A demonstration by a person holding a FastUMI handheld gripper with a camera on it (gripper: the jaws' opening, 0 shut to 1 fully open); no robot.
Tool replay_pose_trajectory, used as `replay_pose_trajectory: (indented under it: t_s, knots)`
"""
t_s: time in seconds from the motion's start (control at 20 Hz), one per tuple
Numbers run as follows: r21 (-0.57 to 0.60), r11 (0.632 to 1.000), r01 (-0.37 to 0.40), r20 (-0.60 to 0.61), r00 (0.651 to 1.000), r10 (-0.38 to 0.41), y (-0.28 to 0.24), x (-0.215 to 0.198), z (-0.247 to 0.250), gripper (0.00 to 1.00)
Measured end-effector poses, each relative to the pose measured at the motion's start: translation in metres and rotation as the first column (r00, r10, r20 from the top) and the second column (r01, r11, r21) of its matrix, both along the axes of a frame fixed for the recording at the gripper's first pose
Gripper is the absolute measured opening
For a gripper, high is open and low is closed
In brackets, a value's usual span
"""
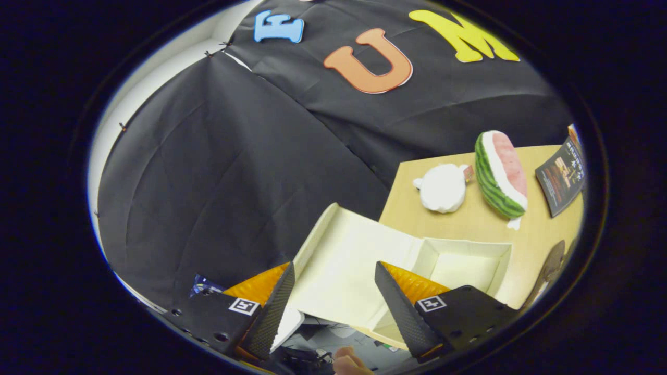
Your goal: Open the storage box then place both shoes into the box .Put the left shoe in first, then the right shoe, with the right side of both shoes facing outward in a uniform manner.
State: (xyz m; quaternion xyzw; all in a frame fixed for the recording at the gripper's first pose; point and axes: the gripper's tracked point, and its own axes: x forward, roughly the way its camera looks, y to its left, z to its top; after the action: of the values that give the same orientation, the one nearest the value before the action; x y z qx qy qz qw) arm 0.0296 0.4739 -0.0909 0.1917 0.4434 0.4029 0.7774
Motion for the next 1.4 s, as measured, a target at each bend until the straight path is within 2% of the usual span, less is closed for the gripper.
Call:
replay_pose_trajectory:
  t_s: [0.15, 0.35, 0.65, 0.95, 1.1, 1.3, 1.4]
  knots:
    - [-0.1, 0.992, 0.071, 0.005, 0.997, -0.071, -0.046, 0.014, -0.027, 0.95]
    - [-0.244, 0.961, 0.128, 0.023, 0.992, -0.126, -0.115, 0.027, -0.076, 0.95]
    - [-0.432, 0.884, 0.177, 0.019, 0.982, -0.187, -0.236, 0.041, -0.153, 0.95]
    - [-0.571, 0.8, 0.181, -0.01, 0.974, -0.227, -0.334, 0.039, -0.22, 0.95]
    - [-0.623, 0.765, 0.163, -0.059, 0.966, -0.254, -0.363, 0.035, -0.25, 0.95]
    - [-0.657, 0.74, 0.147, -0.115, 0.95, -0.291, -0.389, 0.029, -0.289, 0.95]
    - [-0.707, 0.692, 0.148, -0.107, 0.944, -0.311, -0.404, 0.03, -0.306, 0.95]
